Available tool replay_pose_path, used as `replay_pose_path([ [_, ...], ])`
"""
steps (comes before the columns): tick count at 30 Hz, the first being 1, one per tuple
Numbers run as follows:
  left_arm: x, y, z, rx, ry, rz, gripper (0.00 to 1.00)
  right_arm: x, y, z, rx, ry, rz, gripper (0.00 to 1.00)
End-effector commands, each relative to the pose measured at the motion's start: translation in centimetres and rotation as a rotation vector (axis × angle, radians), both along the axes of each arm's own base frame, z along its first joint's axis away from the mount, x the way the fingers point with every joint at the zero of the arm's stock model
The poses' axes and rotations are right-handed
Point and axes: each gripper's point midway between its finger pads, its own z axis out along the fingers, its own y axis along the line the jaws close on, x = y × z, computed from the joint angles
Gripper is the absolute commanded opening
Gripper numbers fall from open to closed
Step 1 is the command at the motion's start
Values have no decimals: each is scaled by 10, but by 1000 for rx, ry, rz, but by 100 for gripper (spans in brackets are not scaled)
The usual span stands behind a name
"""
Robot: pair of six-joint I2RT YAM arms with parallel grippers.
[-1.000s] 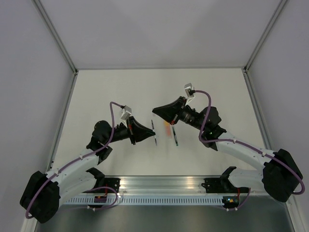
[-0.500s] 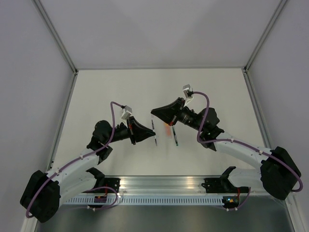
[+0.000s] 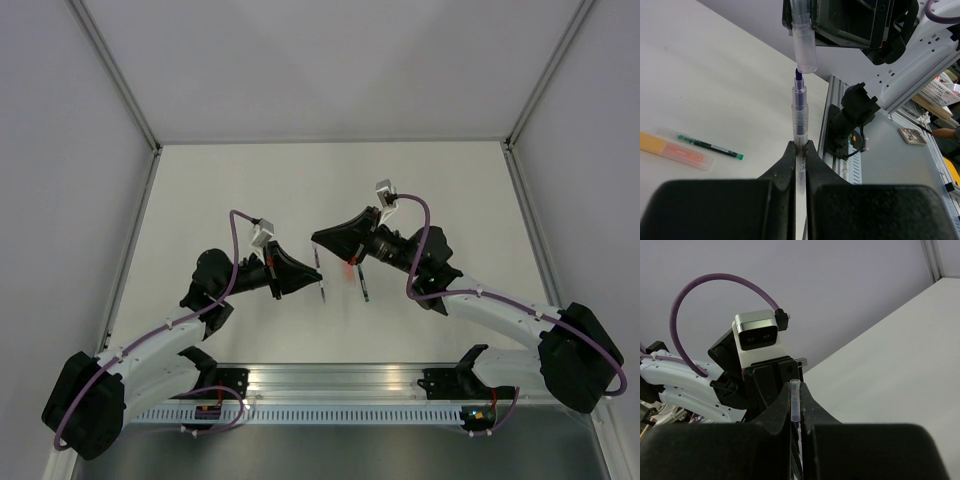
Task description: Insert the pens into the pen caps
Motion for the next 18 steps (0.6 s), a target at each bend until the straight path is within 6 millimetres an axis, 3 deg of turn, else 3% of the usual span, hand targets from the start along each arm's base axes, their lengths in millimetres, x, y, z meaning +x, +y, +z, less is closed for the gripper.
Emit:
replay_pose_path([
  [1,-6,-1,10,-31,-42,-31,2,-7,1,8,25,-56,20,0],
  [18,-7,0,11,-33,-46,-26,2,-11,3,-1,-12,-65,16,0],
])
